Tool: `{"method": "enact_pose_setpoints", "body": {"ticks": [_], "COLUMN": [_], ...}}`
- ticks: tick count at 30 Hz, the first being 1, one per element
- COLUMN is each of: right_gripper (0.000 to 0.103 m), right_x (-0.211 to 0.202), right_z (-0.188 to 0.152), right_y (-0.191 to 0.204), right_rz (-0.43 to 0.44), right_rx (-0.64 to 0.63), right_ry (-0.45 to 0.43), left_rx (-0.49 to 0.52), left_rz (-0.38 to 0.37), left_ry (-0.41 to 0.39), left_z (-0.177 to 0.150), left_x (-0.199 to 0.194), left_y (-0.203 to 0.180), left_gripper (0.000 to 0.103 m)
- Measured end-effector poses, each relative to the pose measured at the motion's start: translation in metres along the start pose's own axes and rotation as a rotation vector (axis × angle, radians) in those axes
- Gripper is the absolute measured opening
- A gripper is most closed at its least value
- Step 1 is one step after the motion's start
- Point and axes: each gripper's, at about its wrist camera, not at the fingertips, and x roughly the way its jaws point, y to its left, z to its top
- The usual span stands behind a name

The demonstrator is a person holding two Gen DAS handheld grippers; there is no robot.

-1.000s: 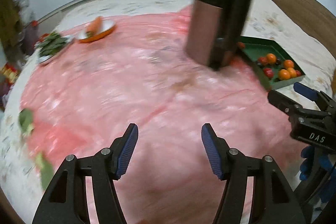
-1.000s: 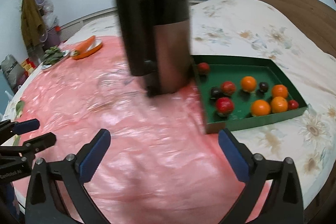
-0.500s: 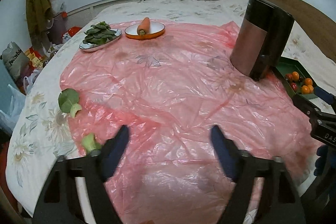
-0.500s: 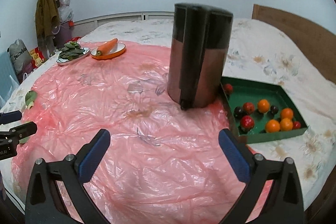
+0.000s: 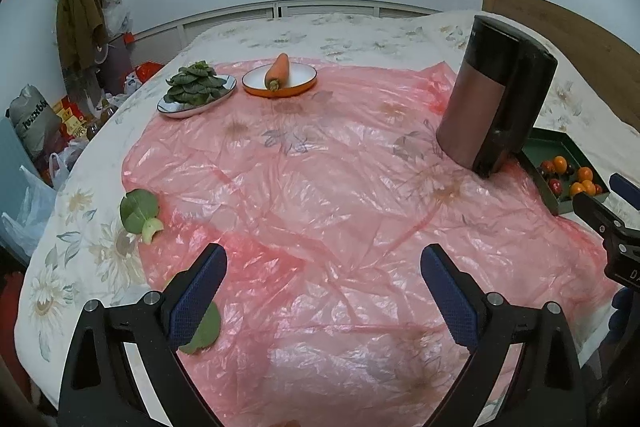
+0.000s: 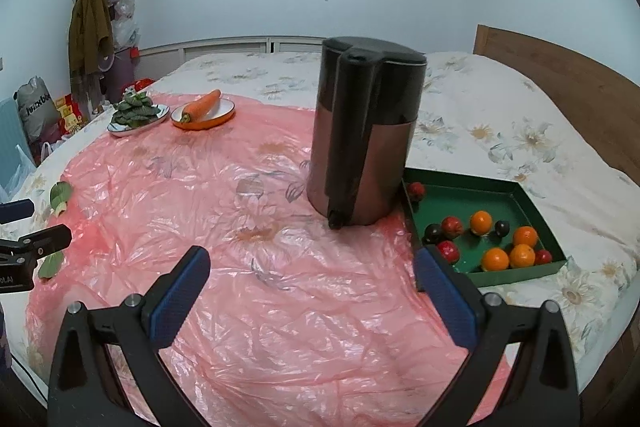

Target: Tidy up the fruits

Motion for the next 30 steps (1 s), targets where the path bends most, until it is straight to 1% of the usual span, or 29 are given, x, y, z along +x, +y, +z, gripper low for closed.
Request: {"method": "enact_pose_setpoints", "body": {"ticks": [1,3,6,20,30], "right_gripper": [0.103,0.103,0.103,0.103,0.103], "right_x": [-0.0009,-0.0009,-0.0003,0.0058,0.0065], "right_z": [0.0002,-0.0001,-0.0024,-0.0049,-0.0049], "right_y": [-0.003,-0.0057,-0.0095,-0.0071,-0.0014], "right_rz": [-0.002,-0.001,-0.002,0.0,0.006], "right_rx": [0.005,0.01,0.011,0.002,0.0], "right_ry": [-0.003,0.0,0.009,0.015,0.013], "left_rx": [-0.001,-0.009,-0.011,-0.007,0.014], "left_rz": [0.013,0.066,0.093,0.104,0.076], "left_ry": [-0.004,-0.014,-0.018,-0.032,-0.046], "left_z": [0.001,0.0033,0.0061,0.0091,0.0092], "left_x": [-0.0005,-0.0001,0.0009,0.0012,-0.0035], "left_y": [-0.0008,-0.0017,-0.0016,0.001,-0.0018], "left_gripper": [0.095,0.095,0.095,0.096,0.096]}}
